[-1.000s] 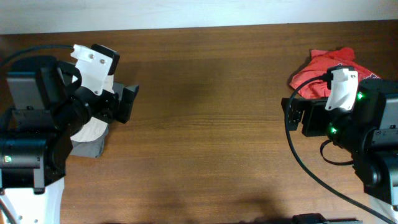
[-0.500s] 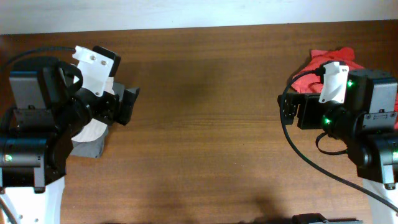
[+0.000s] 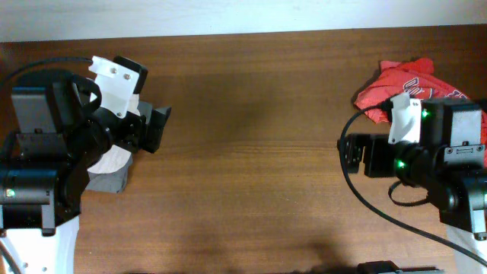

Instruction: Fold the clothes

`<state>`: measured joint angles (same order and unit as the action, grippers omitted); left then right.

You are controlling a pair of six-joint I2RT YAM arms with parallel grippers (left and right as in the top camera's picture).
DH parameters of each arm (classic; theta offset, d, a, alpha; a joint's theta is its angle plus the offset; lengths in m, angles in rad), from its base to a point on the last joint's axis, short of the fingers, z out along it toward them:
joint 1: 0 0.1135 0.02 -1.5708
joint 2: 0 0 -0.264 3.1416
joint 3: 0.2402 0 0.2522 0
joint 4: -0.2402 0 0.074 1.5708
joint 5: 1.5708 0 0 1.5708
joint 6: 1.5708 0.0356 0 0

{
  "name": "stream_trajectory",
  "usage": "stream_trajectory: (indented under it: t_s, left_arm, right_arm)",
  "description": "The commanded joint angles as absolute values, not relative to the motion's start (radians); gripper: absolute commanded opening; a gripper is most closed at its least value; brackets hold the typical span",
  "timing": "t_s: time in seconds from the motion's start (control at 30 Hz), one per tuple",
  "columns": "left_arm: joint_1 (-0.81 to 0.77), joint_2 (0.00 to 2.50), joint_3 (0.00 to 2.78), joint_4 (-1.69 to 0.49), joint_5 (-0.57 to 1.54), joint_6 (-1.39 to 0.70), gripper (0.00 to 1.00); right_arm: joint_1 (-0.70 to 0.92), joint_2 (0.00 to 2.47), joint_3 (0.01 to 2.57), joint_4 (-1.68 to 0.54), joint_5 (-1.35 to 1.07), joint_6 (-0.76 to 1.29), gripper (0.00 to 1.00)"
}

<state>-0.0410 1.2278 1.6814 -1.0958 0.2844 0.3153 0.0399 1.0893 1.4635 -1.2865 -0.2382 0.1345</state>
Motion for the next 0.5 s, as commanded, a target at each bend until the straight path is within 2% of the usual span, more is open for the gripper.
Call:
stream_trajectory:
  t_s: [0.0, 0.23, 0.33, 0.47]
  left_arm:
    - [-0.043, 1.229, 1.687, -1.095, 0.289, 0.331, 0.99]
    - [-0.043, 1.229, 1.687, -1.095, 0.289, 0.331, 0.99]
    - [-0.043, 1.229, 1.687, -1.095, 0.289, 0.331, 0.99]
    - [-0.043, 1.229, 1.687, -1.095, 0.289, 0.331, 0.99]
  right_arm:
    - [0.038, 1.081, 1.476, -1.357, -0.212, 0.11, 0.99]
    - [0.038, 1.074, 1.476, -1.294, -0.13, 0.073, 0.99]
    - [0.038, 1.025, 1.476, -1.145, -0.159, -0.043, 0.99]
    - [0.038, 0.902, 1.476, -1.117, -0.044, -0.052, 0.99]
